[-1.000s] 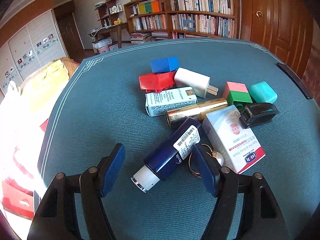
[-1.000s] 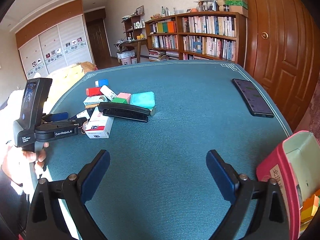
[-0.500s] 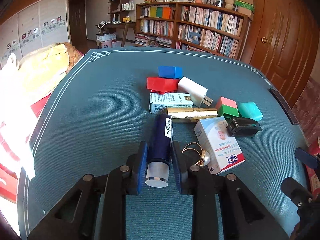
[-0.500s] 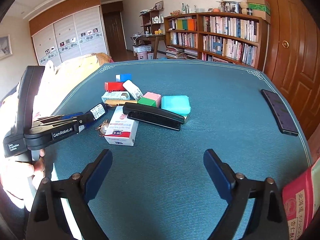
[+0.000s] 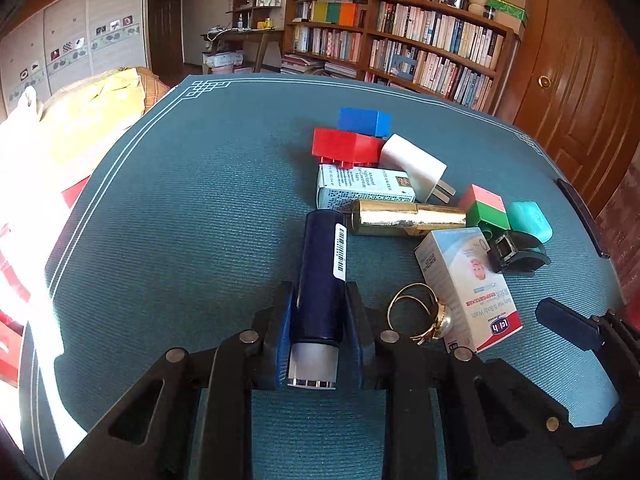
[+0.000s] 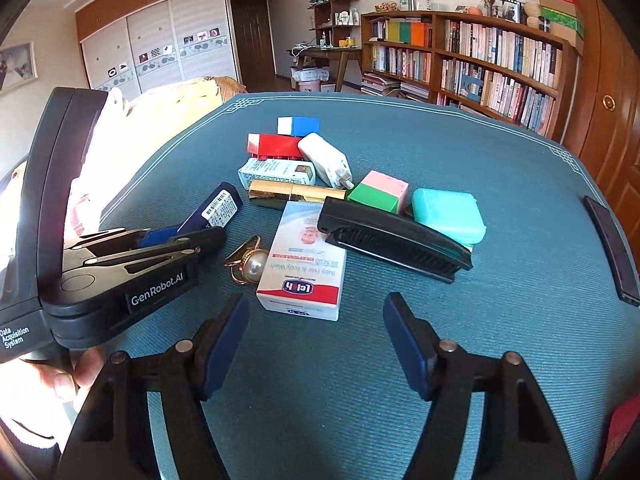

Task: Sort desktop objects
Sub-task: 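Grasp the navy blue tube with the left tool while the right tool grasps the white box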

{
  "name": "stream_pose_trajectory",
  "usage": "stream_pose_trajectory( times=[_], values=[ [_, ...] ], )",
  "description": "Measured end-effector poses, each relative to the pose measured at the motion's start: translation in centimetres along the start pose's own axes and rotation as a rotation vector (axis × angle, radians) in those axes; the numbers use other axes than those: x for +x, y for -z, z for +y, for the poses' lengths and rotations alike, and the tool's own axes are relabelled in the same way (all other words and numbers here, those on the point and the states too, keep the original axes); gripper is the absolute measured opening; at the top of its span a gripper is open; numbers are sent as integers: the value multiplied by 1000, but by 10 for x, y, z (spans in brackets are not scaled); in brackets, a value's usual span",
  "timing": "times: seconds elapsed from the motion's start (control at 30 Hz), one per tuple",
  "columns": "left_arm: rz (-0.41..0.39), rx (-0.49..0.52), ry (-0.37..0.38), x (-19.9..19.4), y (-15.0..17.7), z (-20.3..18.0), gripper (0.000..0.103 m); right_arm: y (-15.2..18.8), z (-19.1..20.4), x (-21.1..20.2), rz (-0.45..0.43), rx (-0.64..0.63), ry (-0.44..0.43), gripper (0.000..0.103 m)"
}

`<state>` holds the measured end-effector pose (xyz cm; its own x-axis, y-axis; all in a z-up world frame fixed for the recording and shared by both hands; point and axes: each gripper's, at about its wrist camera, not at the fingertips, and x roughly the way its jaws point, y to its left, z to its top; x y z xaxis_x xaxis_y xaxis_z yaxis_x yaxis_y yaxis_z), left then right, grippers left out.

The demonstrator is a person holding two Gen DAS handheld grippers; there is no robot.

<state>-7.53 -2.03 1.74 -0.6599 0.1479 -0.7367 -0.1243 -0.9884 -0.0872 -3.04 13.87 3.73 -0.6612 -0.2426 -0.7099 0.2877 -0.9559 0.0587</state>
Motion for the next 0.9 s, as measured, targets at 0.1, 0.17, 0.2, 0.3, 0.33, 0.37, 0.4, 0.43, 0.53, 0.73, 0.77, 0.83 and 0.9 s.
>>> stream_pose_trajectory(
  times=[0.1, 0.17, 0.2, 0.3, 0.33, 0.37, 0.4, 0.43, 0.53, 0.73, 0.77, 0.83, 0.9],
  values=[
    [5, -22, 25, 0, -1, 5, 26, -1, 4, 10, 8, -13, 24, 74],
    [8, -50, 43, -3, 0, 9, 25, -2, 5, 17, 17, -10, 36, 74],
    [6, -61, 43, -5, -1, 12, 24, -2, 4, 20, 23, -7, 42, 74],
    [-7, -87, 31, -10, 0, 18, 24, -3, 2, 23, 31, 7, 42, 73],
    [-10, -98, 32, -11, -1, 21, 24, -3, 2, 23, 29, 8, 45, 72],
    [-13, -106, 34, -13, -1, 22, 24, -2, 2, 22, 26, 8, 52, 70],
    [-17, -112, 35, -14, -1, 24, 24, -1, 2, 22, 25, 8, 59, 65],
    [-20, -115, 34, -15, -1, 25, 24, -1, 2, 22, 26, 9, 65, 62],
    [-27, -113, 36, -17, -2, 23, 24, -3, 4, 24, 32, 7, 72, 60],
    [-31, -96, 30, -17, -1, 19, 24, -15, 9, 37, 43, -10, 80, 60],
    [-30, -96, 27, -16, -1, 19, 24, -17, 9, 38, 42, -10, 79, 60],
    [-29, -99, 23, -15, -1, 21, 24, -18, 8, 38, 39, -10, 71, 51],
    [-27, -104, 19, -15, -1, 22, 24, -16, 8, 37, 36, -14, 62, 51]
  ],
)
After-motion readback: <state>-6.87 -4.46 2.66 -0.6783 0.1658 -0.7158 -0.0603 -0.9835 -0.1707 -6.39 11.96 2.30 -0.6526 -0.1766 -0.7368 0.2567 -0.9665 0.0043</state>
